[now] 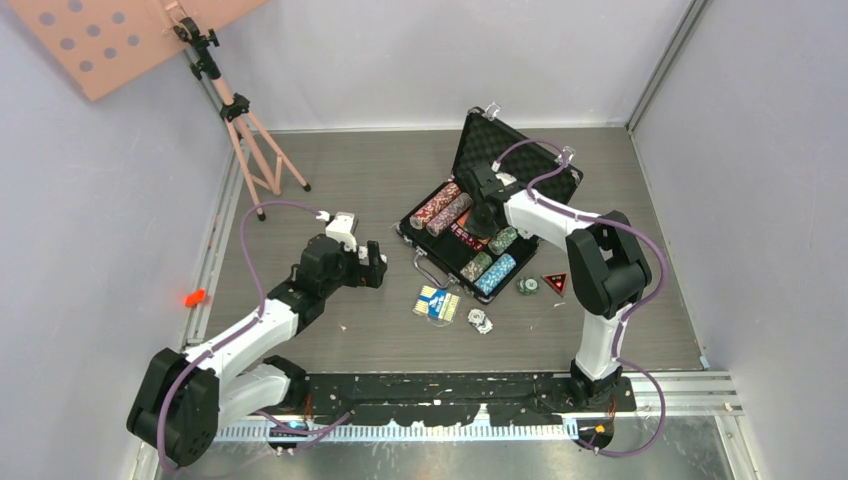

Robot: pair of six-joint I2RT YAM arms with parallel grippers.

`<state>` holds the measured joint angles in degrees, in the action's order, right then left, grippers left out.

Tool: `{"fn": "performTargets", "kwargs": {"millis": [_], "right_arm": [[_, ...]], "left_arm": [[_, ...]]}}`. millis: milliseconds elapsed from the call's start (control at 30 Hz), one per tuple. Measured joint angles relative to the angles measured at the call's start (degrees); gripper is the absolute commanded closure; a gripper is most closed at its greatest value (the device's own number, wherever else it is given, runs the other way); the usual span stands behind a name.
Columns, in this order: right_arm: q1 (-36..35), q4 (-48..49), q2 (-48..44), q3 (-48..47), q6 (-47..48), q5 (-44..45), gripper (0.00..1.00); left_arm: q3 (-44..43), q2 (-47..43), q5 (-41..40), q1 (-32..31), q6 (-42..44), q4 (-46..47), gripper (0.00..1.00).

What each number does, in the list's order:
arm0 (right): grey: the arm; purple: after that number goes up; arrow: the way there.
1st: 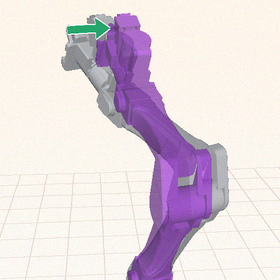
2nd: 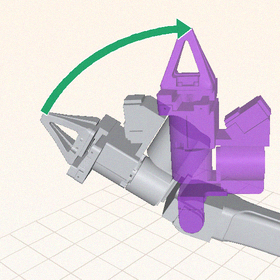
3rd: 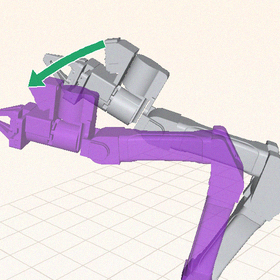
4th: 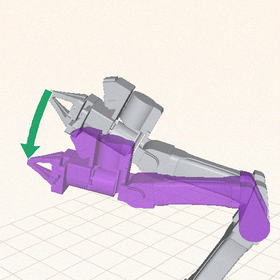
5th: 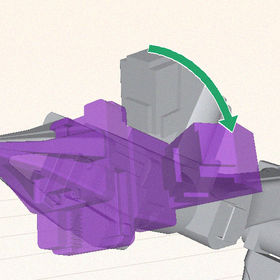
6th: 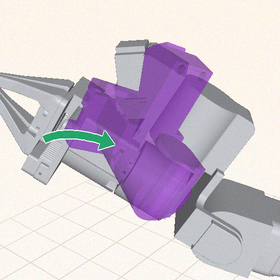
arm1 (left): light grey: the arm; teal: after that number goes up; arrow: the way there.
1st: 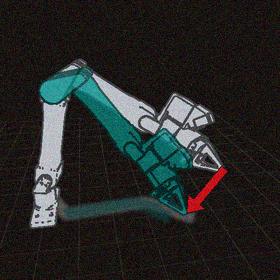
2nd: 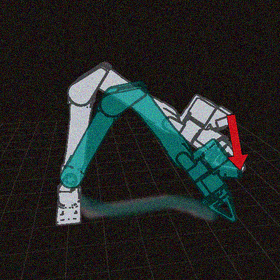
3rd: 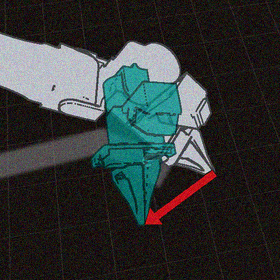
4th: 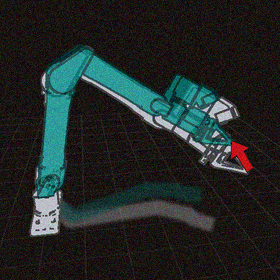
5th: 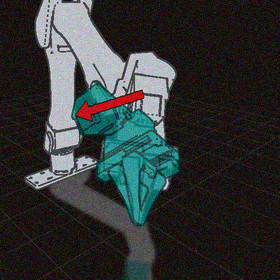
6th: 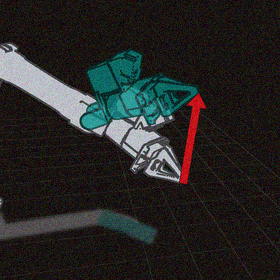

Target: Pack up texas hold em set

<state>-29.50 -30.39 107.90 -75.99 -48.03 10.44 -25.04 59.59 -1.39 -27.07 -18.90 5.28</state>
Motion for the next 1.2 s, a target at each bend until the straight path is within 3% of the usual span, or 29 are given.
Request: {"fn": "performTargets", "kwargs": {"millis": [467,733,833,967,1033,1133,1200], "right_arm": [[0.11,0.17,0.11,0.02,-0.11,0.04,0.97],[0.57,-0.39,-0.57,0.00,0.92,0.79,0.88],[0.76,-1.22,-2.36,0.00,2.14,2.01,0.81],[0.85,-0.87,-7.41,0.37,4.55,4.94,0.62],[0.90,-0.35,-10.36,1.11,6.14,6.75,0.50],[1.07,0.35,-13.73,2.10,9.25,11.32,0.24],[1.07,0.66,-14.19,2.45,10.36,14.86,0.19]], "left_arm": [[0.00,0.00,0.00,0.00,0.00,0.00,0.00],[0.00,0.00,0.02,0.00,0.02,0.00,0.00],[0.00,0.00,0.02,0.00,0.02,0.00,0.00],[0.00,0.00,0.02,0.00,0.00,0.00,0.00],[0.00,0.00,0.02,0.00,0.00,0.00,0.00],[0.00,0.00,0.04,0.00,0.00,0.00,0.00],[0.00,0.00,0.04,0.00,0.00,0.00,0.00]]}}
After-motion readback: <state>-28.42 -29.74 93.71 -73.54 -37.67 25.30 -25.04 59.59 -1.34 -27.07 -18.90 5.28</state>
